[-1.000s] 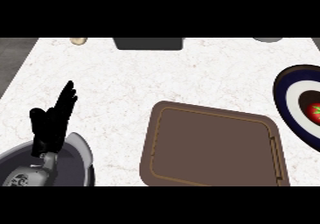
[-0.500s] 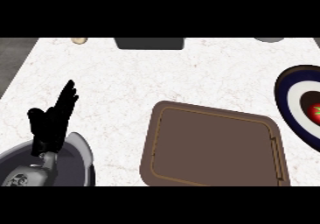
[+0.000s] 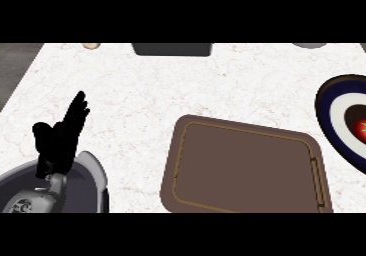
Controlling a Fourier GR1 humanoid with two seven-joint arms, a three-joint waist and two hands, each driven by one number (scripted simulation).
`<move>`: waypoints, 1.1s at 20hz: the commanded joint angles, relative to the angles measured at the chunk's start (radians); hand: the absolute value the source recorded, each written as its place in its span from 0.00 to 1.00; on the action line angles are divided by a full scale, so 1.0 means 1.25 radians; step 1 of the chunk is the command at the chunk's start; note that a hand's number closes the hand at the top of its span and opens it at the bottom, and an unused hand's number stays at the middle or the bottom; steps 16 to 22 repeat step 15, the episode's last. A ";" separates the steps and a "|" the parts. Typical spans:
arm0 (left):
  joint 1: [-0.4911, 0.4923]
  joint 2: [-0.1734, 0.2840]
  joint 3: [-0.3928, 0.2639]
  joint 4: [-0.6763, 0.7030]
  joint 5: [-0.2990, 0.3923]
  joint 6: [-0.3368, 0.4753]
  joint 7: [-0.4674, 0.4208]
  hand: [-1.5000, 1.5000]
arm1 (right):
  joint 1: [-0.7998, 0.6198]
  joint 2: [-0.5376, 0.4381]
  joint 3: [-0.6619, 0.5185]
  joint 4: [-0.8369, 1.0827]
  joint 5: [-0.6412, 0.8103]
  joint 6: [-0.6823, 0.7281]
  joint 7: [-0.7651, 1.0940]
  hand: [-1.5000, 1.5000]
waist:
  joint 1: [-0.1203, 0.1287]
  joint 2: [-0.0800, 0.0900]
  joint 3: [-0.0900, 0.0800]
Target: Pick the tomato from the tray and place it in the plate
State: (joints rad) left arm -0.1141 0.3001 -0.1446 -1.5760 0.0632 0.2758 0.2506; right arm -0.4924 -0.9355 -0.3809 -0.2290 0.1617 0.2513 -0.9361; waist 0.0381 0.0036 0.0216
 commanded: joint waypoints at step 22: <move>0.053 -0.054 -0.042 0.032 0.000 0.009 0.000 0.50 | 0.031 -0.061 -0.043 0.057 -0.019 0.000 -0.040 0.00 | 0.006 0.015 -0.009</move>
